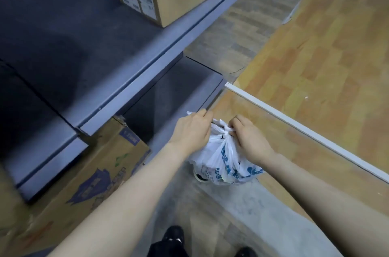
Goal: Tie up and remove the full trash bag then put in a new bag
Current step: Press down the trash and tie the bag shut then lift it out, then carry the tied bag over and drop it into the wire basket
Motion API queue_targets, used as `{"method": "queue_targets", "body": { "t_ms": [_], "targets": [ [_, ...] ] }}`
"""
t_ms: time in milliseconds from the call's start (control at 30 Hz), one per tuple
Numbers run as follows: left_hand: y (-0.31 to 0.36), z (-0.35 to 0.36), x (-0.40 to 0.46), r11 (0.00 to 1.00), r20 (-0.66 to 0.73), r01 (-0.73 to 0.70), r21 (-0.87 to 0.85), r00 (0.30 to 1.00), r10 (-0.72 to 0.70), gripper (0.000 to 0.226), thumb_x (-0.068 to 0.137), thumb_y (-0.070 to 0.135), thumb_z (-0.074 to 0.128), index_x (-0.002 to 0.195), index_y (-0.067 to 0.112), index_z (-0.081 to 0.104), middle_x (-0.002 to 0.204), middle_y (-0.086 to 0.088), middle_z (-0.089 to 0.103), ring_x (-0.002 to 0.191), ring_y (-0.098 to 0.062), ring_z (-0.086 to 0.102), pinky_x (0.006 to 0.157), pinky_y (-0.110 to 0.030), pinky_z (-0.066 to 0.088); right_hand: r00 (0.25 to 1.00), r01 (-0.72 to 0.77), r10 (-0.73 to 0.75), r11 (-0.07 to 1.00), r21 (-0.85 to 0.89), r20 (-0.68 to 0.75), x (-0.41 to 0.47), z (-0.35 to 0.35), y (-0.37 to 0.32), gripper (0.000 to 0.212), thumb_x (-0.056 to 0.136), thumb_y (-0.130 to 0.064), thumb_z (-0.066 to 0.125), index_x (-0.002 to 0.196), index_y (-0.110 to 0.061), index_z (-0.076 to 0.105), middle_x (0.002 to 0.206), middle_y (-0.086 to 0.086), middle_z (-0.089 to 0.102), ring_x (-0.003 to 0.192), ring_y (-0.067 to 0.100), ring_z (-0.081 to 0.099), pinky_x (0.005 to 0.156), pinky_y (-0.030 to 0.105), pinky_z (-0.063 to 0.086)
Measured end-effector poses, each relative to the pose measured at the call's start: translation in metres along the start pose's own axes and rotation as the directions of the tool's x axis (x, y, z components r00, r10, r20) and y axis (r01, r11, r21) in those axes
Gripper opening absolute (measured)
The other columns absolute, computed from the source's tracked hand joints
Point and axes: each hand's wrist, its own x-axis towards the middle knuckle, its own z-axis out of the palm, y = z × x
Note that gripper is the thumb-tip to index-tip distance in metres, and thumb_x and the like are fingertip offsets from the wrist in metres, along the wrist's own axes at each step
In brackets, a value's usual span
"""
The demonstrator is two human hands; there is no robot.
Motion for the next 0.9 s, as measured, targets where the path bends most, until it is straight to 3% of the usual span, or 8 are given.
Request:
{"method": "queue_targets", "body": {
  "t_ms": [267, 467, 567, 700, 800, 900],
  "targets": [
    [0.04, -0.127, -0.035, 0.998, 0.022, 0.066, 0.02, 0.998, -0.066, 0.022, 0.097, 0.016, 0.038, 0.114, 0.012, 0.05, 0.112, -0.003, 0.055, 0.099, -0.027, 0.059, 0.064, -0.031, 0.037, 0.999, 0.032, -0.034, 0.998, 0.053, 0.03, -0.027, -0.127, -0.047, 0.014, 0.094, -0.01, 0.045, 0.102, -0.001, 0.053, 0.104, 0.011, 0.052, 0.094, 0.026, 0.048, 0.068, 0.028, 0.032],
    [0.074, -0.204, -0.087, 0.982, -0.017, 0.191, -0.003, 0.981, -0.191, 0.024, 0.097, 0.018, 0.037, 0.116, 0.014, 0.052, 0.122, 0.0, 0.056, 0.106, -0.025, 0.058, 0.068, -0.032, 0.041, 0.992, 0.113, -0.114, 0.993, 0.022, 0.062, -0.049, -0.219, -0.084, 0.012, 0.093, -0.009, 0.044, 0.1, -0.002, 0.051, 0.105, 0.011, 0.051, 0.096, 0.027, 0.048, 0.068, 0.031, 0.033],
    [0.083, -0.228, -0.118, 0.961, -0.02, 0.275, 0.006, 0.961, -0.275, 0.025, 0.098, 0.02, 0.036, 0.115, 0.013, 0.053, 0.116, -0.003, 0.057, 0.105, -0.026, 0.058, 0.07, -0.034, 0.045, 0.985, 0.143, -0.141, 0.99, -0.016, 0.096, -0.058, -0.25, -0.102, 0.012, 0.092, -0.007, 0.044, 0.101, -0.002, 0.05, 0.107, 0.011, 0.048, 0.097, 0.028, 0.049, 0.073, 0.037, 0.041],
    [0.083, -0.247, -0.166, 0.934, -0.003, 0.357, 0.026, 0.934, -0.357, 0.02, 0.096, 0.02, 0.037, 0.105, 0.012, 0.054, 0.106, -0.006, 0.057, 0.099, -0.029, 0.06, 0.071, -0.037, 0.046, 0.979, 0.175, -0.152, 0.969, -0.174, 0.136, -0.075, -0.272, -0.123, 0.014, 0.092, -0.009, 0.043, 0.105, -0.009, 0.05, 0.113, 0.006, 0.046, 0.1, 0.027, 0.051, 0.068, 0.039, 0.047],
    [0.082, -0.253, -0.208, 0.902, 0.022, 0.431, 0.029, 0.902, -0.431, 0.022, 0.096, 0.02, 0.038, 0.108, 0.012, 0.054, 0.111, -0.007, 0.058, 0.102, -0.031, 0.059, 0.075, -0.037, 0.047, 0.97, 0.229, -0.189, 0.925, -0.304, 0.156, -0.093, -0.281, -0.145, 0.015, 0.093, -0.01, 0.042, 0.107, -0.009, 0.049, 0.116, 0.006, 0.045, 0.103, 0.025, 0.05, 0.06, 0.033, 0.037],
    [0.081, -0.258, -0.261, 0.864, 0.026, 0.502, 0.047, 0.864, -0.503, 0.021, 0.096, 0.018, 0.039, 0.109, 0.011, 0.054, 0.114, -0.009, 0.058, 0.104, -0.033, 0.059, 0.078, -0.039, 0.048, 0.944, 0.324, -0.252, 0.829, -0.456, 0.213, -0.112, -0.285, -0.17, 0.016, 0.094, -0.012, 0.043, 0.109, -0.009, 0.049, 0.117, 0.007, 0.045, 0.109, 0.025, 0.047, 0.07, 0.032, 0.04]
  ]
}}
